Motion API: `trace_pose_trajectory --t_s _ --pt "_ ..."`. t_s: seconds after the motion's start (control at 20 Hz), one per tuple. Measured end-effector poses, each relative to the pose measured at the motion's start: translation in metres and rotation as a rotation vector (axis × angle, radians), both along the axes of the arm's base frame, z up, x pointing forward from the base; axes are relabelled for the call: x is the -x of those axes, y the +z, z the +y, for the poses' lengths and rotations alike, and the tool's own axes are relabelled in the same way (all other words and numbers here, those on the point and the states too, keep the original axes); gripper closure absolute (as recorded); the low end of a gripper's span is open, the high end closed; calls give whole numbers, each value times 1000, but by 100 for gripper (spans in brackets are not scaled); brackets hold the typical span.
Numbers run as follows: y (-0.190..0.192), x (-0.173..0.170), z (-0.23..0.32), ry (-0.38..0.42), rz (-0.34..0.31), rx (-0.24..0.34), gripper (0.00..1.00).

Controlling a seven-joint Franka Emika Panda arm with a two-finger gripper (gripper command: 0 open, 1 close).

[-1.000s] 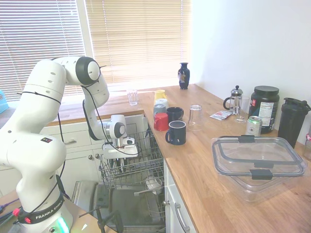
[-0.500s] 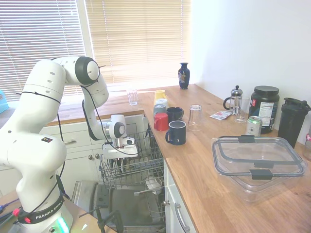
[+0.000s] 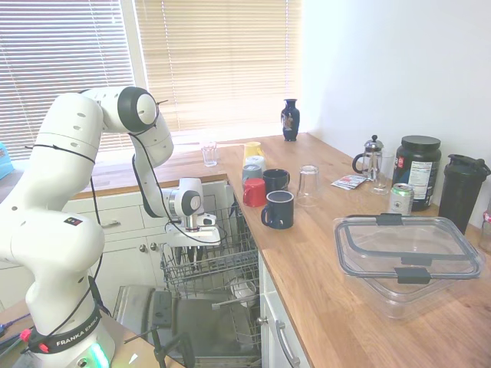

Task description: Unload a mug from dishwasher

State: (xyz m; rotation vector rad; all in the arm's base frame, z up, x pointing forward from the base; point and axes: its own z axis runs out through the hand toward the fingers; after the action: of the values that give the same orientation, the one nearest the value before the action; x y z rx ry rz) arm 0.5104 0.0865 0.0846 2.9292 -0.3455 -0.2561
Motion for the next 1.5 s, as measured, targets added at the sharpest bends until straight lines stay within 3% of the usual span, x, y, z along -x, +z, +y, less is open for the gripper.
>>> trace_pose_trajectory --t_s 0.45,0.95,1.5 --pt "40 -16 -13 -60 -47 -15 100" --pt "110 -46 -47 -138 -127 -10 100" --pt "188 -62 -37 -193 -217 -25 100"
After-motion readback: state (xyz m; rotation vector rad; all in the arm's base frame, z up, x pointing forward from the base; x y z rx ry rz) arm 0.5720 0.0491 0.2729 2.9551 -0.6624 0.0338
